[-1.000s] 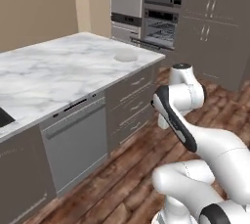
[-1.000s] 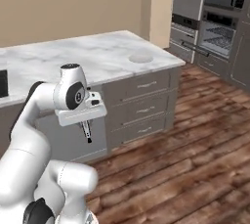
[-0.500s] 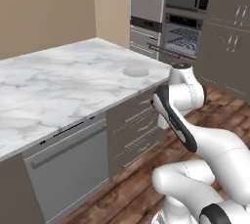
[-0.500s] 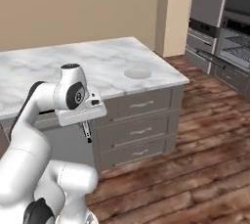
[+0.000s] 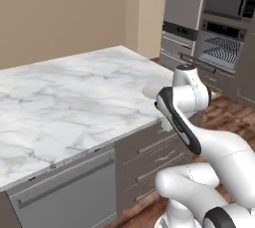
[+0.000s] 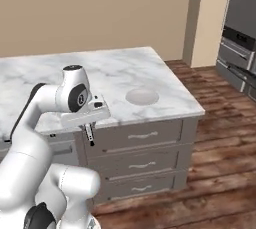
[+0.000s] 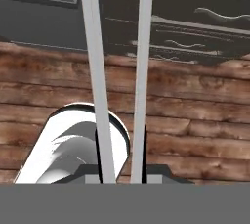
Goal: Pick up the tongs from the counter and place them near the plate next to the oven.
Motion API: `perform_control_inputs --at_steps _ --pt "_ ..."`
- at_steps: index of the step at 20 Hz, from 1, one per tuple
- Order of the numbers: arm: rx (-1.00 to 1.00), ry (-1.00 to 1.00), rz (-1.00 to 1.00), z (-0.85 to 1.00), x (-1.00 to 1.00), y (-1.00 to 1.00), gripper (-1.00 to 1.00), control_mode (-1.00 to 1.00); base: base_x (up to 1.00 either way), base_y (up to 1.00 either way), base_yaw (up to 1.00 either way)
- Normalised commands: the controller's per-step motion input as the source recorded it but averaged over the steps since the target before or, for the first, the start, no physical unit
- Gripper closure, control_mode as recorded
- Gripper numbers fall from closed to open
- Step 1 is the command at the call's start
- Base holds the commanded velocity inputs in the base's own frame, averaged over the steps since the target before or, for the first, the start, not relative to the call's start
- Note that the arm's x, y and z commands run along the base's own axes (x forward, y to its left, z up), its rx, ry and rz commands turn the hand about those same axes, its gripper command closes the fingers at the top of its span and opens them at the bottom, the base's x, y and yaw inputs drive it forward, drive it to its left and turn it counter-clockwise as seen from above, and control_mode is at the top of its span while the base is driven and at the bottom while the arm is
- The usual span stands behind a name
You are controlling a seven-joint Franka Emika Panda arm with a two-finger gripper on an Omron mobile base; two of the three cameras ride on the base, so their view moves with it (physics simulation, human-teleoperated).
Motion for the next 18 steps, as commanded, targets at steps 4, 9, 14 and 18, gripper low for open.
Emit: perform_control_inputs --at_steps 4,9,14,18 --pt "0.0 0.0 0.0 0.0 0.0 0.0 1.0 1.0 0.77 -0.42 0.41" --pt "0.0 0.0 0.0 0.0 0.0 0.0 1.0 1.0 0.68 -0.44 0.43" --pt "0.0 0.0 0.0 0.0 0.0 0.0 1.0 1.0 0.65 -0.43 0.38" --pt "0.02 0.0 0.02 -0.03 0.23 -0.04 1.0 -1.0 0.59 -0.24 0.17"
